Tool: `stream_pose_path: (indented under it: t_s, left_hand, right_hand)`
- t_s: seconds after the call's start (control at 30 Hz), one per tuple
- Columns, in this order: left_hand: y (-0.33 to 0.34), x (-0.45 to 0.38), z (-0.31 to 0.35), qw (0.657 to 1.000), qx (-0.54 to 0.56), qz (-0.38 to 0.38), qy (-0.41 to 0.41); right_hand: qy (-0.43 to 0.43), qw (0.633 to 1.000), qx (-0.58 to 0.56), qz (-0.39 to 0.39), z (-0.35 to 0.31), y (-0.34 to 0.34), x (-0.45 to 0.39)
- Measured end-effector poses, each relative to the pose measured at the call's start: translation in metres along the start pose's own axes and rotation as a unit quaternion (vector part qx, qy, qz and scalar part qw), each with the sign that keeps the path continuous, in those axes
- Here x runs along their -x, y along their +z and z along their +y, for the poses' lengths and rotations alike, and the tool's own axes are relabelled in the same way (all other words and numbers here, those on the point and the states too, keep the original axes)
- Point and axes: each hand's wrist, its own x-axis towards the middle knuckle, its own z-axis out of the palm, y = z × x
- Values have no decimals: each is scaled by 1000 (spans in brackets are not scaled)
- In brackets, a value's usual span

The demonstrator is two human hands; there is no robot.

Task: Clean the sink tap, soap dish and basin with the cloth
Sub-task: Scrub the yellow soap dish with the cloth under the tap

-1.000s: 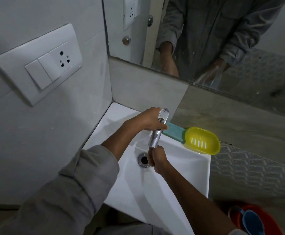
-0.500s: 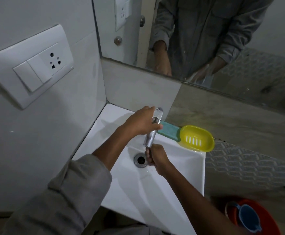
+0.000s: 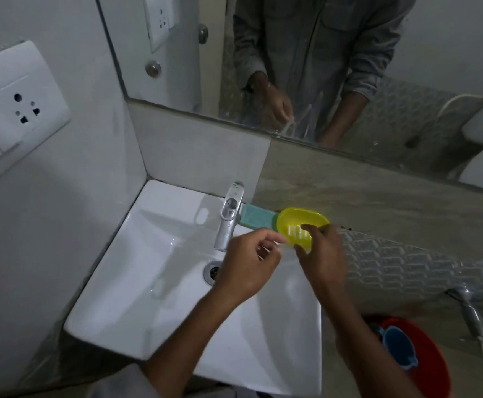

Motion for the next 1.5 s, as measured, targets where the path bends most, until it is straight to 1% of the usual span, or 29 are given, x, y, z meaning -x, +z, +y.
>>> stream_pose_path:
  t_s: [0.03,0.1,0.2,0.33,0.37,0.43,0.5,0.53,0.6,0.63,0.67,0.73,0.77,0.8,0.83,0.87,0.93,0.97,1.0,1.13,1.2,1.23,1.27,1.3,1.33,1.4,1.43,1.47,1.5]
  left_hand:
    - [14,-2,-7,997,46,-20,-51]
    - [36,-10,-23,983,98,-57,-143]
    - [50,-13,-46,958,147,-56,-240]
    - [51,-14,-60,949,157,-51,-270]
    - [49,-15,-62,943,178,-45,-277]
    - [42,-18,-64,925,240,-30,-292]
    - [33,-19,-66,887,327,-35,-324]
    - [30,-19,-68,854,382,-50,-350]
    - [27,-16,-72,766,498,-98,-394]
    - [27,-14,-75,733,540,-124,-395]
    - [28,-10,-78,712,567,-145,-387]
    - [27,-5,-81,693,601,-160,-364]
    - [24,-4,-82,688,615,-163,-348]
    - [20,-4,-82,692,622,-162,-330]
    - [17,-4,-81,699,623,-160,-313]
    - [14,-4,-79,706,622,-155,-300]
    - [12,-3,-81,712,619,-144,-298]
    - [12,-2,-81,714,615,-139,-305]
    - [13,0,-82,717,609,-136,-312]
    - [17,1,-77,744,561,-143,-335]
    - [19,1,-74,762,534,-152,-333]
    - [19,1,-74,763,531,-152,-336]
    - [20,2,-75,758,535,-150,-342]
    - [20,3,-75,753,539,-149,-347]
    - [20,3,-76,750,542,-148,-348]
    - [20,4,-77,751,547,-145,-341]
    - [20,4,-79,750,550,-140,-339]
    - [20,4,-81,750,551,-130,-343]
    - [20,4,-83,753,547,-118,-347]
  right_hand:
    - [0,999,38,-22,4,-2,-7]
    - [-18,993,105,-48,9,0,-16]
    - [-57,985,156,-50,14,5,-19]
    - [-96,978,177,-58,15,1,-20]
    - [-102,979,170,-57,15,-4,-18]
    - [-110,988,109,-15,17,-13,-10]
    - [-112,993,-1,41,20,-22,7]
    - [-112,991,-59,40,18,-26,19]
    - [-135,977,-163,-4,7,-28,42]
    - [-149,970,-188,-34,-1,-27,52]
    - [-159,966,-195,-67,-8,-26,60]
    - [-176,957,-200,-117,-19,-28,71]
    - [-180,949,-220,-134,-20,-30,72]
    - [-170,939,-261,-147,-20,-33,72]
    - [-141,926,-315,-156,-19,-36,71]
    - [-91,909,-373,-162,-17,-40,69]
    - [28,861,-481,-163,-13,-45,63]
    - [63,843,-511,-156,-12,-46,59]
    - [69,847,-506,-149,-14,-47,57]
    - [6,891,-428,-152,-25,-43,51]
    - [31,902,-406,-143,-27,-40,50]
    - [65,890,-426,-147,-26,-38,49]
    - [116,856,-477,-162,-25,-37,48]
    - [172,801,-541,-190,-23,-38,46]
    - [219,727,-610,-226,-22,-39,44]
    - [279,579,-712,-284,-18,-42,44]
    - [294,528,-740,-297,-14,-42,44]
    - [297,500,-756,-301,-11,-42,44]
    - [291,487,-767,-301,-8,-41,44]
